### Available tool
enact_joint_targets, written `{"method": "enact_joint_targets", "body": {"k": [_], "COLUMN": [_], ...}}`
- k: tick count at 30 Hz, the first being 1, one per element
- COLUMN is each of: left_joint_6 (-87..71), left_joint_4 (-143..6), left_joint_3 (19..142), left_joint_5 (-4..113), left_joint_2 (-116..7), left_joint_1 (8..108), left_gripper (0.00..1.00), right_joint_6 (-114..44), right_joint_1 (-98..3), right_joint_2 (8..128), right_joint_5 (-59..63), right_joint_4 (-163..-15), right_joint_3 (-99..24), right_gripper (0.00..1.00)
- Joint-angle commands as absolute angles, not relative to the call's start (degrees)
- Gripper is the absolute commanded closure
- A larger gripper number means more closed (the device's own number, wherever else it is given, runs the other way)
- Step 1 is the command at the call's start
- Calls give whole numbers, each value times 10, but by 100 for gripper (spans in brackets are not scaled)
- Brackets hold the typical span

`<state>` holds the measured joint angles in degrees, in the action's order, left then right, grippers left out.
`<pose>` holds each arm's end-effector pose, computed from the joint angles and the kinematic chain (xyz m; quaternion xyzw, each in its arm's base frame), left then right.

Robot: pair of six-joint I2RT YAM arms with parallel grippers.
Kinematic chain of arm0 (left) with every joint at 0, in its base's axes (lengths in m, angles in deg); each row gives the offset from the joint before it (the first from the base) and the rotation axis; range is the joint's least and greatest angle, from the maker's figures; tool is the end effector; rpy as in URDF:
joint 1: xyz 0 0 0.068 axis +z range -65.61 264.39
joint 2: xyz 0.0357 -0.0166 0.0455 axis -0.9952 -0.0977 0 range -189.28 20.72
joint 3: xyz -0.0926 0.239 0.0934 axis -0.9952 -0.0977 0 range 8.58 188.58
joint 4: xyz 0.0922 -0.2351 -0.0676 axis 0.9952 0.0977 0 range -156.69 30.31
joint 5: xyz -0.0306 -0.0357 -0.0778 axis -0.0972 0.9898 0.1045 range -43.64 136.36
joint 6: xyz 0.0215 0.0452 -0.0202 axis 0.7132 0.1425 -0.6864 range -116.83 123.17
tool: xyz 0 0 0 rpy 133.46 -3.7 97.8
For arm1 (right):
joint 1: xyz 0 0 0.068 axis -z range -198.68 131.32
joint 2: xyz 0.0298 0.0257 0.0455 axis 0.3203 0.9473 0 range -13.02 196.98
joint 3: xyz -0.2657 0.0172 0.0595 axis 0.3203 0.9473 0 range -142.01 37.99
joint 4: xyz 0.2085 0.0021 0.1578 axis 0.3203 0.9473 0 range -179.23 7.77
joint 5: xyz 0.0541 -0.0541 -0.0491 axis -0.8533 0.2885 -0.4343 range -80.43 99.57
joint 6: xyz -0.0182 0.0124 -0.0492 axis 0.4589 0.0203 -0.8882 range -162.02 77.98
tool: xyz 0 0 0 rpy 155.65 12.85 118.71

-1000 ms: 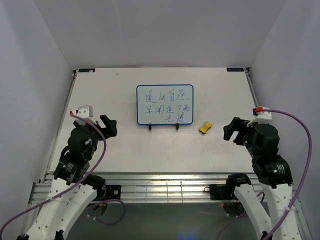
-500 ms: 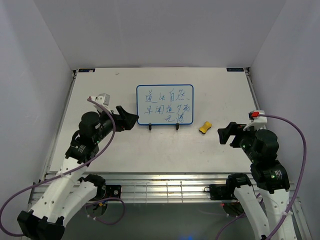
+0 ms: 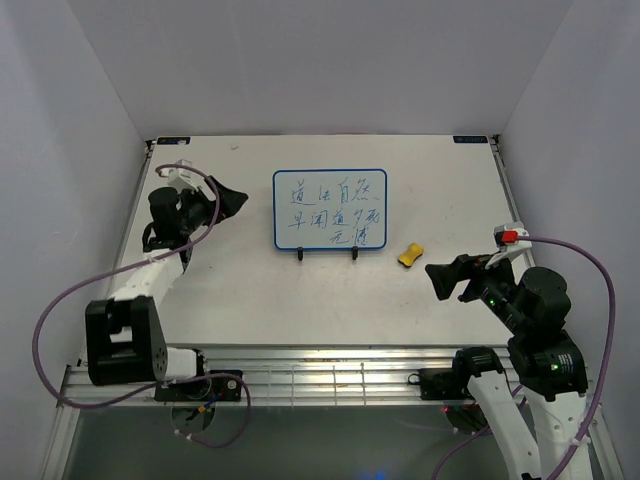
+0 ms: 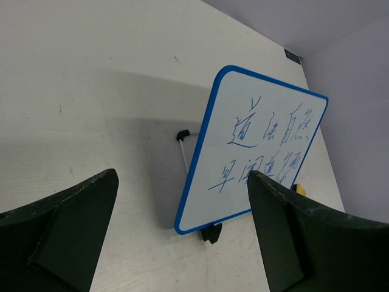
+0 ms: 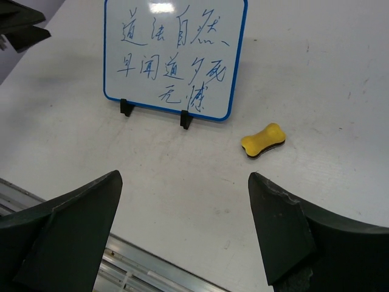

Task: Erase the whiteboard

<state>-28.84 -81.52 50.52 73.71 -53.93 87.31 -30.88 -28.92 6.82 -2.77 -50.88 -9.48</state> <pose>0.2896 -0.0017 0.2536 -0.1030 0.7911 -0.3287 0.5056 0.0654 0.0195 0.3496 -0.0626 0.7661 0.1990 0.6079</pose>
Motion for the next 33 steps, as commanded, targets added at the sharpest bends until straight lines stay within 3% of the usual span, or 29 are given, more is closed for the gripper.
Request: {"method": "enact_joint_targets", "body": {"k": [1,4,7,16,33], "left_joint_6": [-286,-303,-295,-287,-311], "left_joint_4": [-971,-1063,-1078,-1133,-1199], "left_joint_3": [501,536,567,563,601], "left_joint_5": [882,1060,1143,1175,1215], "left_joint_2": [-649,-769,-830,-919,-1027], "left_joint_1": [890,895,893,829,808], "left_gripper": [2,2,2,2,10], "right_joint_6": [-316,-325,-335,-338,-336], "right_joint_1": [-289,-289,-288,-289,-288], "right_joint_2": [60,65,66,82,97], "right_joint_5": [-67,-84,-105,-133,-161], "right_joint_4": [-548,-546,-544,-563,-567], "right_joint_3": [-89,-79,-71,-63,-84], "right_gripper": [10,10,10,10,10]}}
